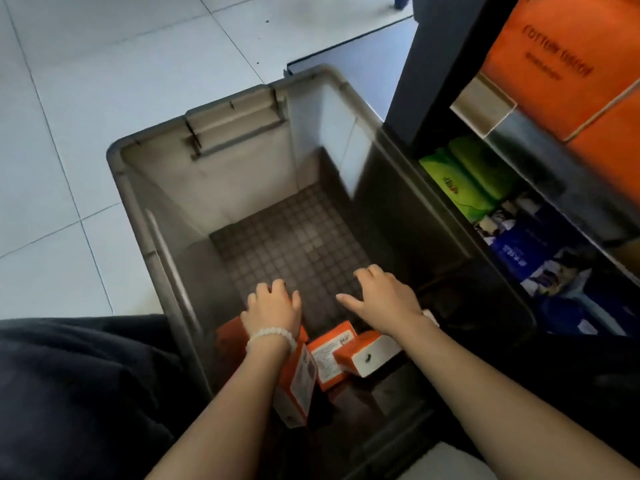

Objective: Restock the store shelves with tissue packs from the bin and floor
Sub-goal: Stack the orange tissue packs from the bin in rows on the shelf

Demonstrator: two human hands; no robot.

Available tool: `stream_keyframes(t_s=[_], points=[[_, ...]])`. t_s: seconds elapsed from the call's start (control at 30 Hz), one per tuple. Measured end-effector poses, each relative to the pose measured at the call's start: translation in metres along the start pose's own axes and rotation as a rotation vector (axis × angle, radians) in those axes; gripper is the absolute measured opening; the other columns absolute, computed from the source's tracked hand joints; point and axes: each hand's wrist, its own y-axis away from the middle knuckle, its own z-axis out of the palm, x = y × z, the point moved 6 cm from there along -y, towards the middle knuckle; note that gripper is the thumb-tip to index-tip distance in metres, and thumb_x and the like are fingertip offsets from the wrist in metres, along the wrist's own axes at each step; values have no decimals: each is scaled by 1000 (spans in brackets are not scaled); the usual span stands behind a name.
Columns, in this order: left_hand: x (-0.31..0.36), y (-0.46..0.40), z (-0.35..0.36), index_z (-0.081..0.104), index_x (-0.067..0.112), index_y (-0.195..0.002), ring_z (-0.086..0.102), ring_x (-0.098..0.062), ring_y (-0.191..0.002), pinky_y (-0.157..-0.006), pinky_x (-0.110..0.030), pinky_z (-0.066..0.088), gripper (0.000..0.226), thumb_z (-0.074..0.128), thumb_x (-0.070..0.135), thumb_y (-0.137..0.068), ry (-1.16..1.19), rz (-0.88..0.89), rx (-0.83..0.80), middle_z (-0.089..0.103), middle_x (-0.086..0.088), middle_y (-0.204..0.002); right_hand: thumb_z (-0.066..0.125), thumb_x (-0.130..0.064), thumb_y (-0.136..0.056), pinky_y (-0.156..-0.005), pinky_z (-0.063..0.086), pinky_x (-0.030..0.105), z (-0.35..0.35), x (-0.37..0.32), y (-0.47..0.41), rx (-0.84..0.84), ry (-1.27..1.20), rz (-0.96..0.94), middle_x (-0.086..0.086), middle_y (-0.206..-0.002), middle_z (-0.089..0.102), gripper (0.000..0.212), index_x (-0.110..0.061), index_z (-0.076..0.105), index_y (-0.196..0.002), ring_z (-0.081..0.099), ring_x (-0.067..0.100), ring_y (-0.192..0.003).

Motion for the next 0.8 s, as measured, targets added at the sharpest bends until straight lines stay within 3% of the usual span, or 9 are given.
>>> stream_keyframes(t_s=[0.13,0.3,0.53,0.8], points=[[-12,-28,33,37,26,-138,33,-33,-128,-100,-47,34,49,40,48,-94,89,-134,-68,31,-9,-143,43,-62,-88,-95,40,41,47,14,-18,-233,-5,95,8,-144,34,70,-16,32,-140,39,28,-129],[-25,-44,81,31,24,-141,20,-38,-131,-102,-50,31,62,48,54,-89,169,-267,-101,20,-5,-149,40,-65,-87,-98,37,43,78,17,-26,-320,-68,128,9,-146,31,75,-17,28,-142,34,30,-131],[-24,-51,90,49,19,-121,31,-39,-117,-100,-46,30,52,54,56,-85,60,-209,35,34,-8,-135,29,-69,-88,-102,34,42,102,22,-16,-472,-37,123,9,-147,32,75,-18,30,-143,36,29,-131],[-29,-46,88,52,24,-111,27,-36,-123,-108,-49,22,46,59,57,-81,34,-175,109,29,-10,-138,18,-73,-87,-107,26,42,117,22,4,-673,-5,143,11,-149,34,79,-23,22,-148,33,29,-135]])
